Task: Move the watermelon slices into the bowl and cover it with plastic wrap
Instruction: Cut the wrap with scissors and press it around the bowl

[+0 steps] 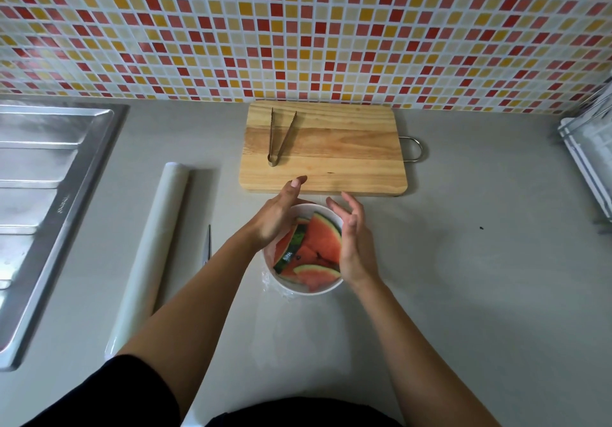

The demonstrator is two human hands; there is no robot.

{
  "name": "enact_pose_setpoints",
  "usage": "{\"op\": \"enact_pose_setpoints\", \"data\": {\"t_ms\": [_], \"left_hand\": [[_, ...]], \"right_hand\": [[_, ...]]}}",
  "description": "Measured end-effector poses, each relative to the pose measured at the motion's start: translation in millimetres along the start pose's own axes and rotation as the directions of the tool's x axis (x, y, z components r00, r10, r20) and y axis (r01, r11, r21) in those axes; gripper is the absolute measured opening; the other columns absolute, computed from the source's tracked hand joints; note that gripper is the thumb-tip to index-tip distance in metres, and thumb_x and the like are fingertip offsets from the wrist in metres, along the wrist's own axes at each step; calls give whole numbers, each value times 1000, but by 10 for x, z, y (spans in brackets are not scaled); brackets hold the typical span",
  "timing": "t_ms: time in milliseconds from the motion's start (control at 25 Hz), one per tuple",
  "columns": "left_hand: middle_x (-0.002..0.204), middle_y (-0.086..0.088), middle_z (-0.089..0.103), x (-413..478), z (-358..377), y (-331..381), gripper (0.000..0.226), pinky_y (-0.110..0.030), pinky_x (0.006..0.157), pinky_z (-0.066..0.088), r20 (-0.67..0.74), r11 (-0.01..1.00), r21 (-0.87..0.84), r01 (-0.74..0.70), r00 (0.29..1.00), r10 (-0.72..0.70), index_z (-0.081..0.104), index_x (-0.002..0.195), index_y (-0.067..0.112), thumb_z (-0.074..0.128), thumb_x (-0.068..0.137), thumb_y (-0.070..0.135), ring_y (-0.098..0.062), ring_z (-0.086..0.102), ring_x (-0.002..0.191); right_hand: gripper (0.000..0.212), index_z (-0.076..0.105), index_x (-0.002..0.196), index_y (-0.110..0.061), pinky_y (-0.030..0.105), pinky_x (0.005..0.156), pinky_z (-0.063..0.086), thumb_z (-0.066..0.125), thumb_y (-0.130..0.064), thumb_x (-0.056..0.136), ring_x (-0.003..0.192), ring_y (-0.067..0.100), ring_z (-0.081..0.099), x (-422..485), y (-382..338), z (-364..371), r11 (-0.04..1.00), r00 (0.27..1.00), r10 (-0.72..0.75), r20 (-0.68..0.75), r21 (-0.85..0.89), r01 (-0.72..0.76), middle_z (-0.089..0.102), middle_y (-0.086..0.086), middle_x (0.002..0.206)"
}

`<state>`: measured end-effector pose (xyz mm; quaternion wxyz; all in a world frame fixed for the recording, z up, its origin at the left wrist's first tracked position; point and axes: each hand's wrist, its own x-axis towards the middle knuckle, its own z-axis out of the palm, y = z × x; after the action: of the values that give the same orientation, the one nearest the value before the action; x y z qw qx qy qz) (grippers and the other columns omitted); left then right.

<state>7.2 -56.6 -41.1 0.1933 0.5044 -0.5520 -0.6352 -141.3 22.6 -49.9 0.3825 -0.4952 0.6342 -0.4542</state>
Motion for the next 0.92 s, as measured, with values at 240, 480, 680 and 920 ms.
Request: {"op": "enact_pose_setpoints", "data": {"t_ms": [240,480,680,920], "left_hand": [[158,8,18,27,22,-15,74,-49,117,18,-52,998,57,-27,998,30,18,147,42,17,81,76,-19,25,142],[157,4,20,36,34,-16,76,-42,116,15,-87,986,169,5,996,10,15,147,42,10,81,77,-22,22,143],[148,-1,42,-194,-160,-69,77,-45,114,24,-283,994,-49,-94,956,77,22,148,28,2,85,68,-19,39,134],[147,18,31,-790,643,-442,64,-13,107,28,-658,892,-317,-321,752,37,28,146,29,22,90,60,4,31,135]], "right_hand": [[106,37,137,-24,9,69,35,3,-91,62,74,-7,49,35,-59,56,987,988,97,-120,-118,-111,53,-20,90],[71,38,133,-21,29,78,39,15,-68,85,105,32,59,63,-12,115,926,945,280,-168,-214,-312,64,13,116],[81,35,141,-16,24,104,32,11,-68,85,129,13,41,32,12,-69,970,967,162,-194,-151,-193,44,-1,143],[97,56,124,-32,13,91,46,9,-92,63,110,4,58,113,14,-45,990,989,106,103,83,-115,60,-6,127]]}}
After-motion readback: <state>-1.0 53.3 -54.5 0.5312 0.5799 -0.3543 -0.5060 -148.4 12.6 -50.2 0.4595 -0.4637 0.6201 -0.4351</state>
